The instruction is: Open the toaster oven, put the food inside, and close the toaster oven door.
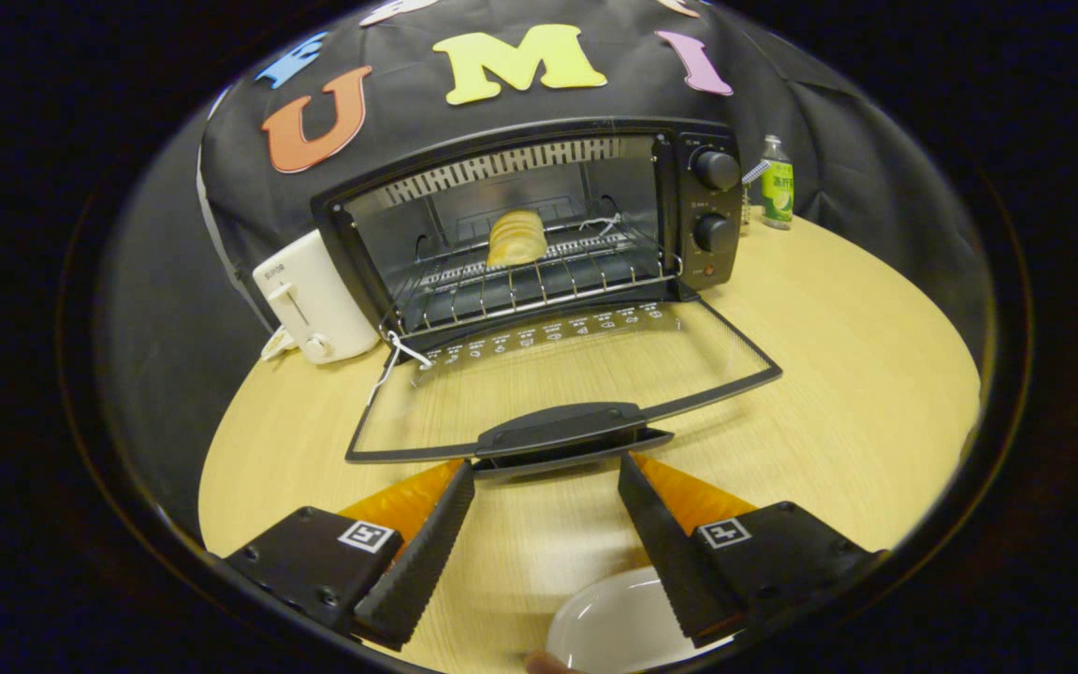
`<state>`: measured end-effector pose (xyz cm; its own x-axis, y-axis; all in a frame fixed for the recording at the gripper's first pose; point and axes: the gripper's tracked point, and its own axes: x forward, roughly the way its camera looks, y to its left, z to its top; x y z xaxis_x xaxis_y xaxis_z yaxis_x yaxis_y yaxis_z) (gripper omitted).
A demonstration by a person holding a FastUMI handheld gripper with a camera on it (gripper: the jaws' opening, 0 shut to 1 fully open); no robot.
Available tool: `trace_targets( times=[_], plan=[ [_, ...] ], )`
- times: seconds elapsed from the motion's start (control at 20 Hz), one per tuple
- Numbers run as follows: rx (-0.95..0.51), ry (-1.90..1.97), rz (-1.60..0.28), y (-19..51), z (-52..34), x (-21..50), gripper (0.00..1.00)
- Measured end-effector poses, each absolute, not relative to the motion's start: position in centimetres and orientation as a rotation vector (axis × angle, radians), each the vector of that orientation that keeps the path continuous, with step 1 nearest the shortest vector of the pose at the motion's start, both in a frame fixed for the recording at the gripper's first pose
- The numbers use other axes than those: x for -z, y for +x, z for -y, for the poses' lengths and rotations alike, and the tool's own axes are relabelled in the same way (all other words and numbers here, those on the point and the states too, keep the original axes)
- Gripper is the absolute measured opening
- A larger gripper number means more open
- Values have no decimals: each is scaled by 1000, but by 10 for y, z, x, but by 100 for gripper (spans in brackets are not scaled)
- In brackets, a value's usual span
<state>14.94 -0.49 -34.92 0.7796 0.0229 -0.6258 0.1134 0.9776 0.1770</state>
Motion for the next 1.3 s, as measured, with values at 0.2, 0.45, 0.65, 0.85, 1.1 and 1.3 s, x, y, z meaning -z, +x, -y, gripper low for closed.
trace_targets(
  times=[0.2, 0.45, 0.65, 0.85, 1.1, 1.3],
  plan=[
    [50, 215, -621, 147, 4, 334, 100],
    [44, 215, -542, 148, 4, 307, 100],
    [30, 99, -421, 152, 4, 275, 100],
    [17, 91, -376, 163, 3, 255, 100],
    [-34, -17, -374, 178, -2, 249, 100],
    [-67, 85, -445, 220, 4, 269, 100]
  ],
)
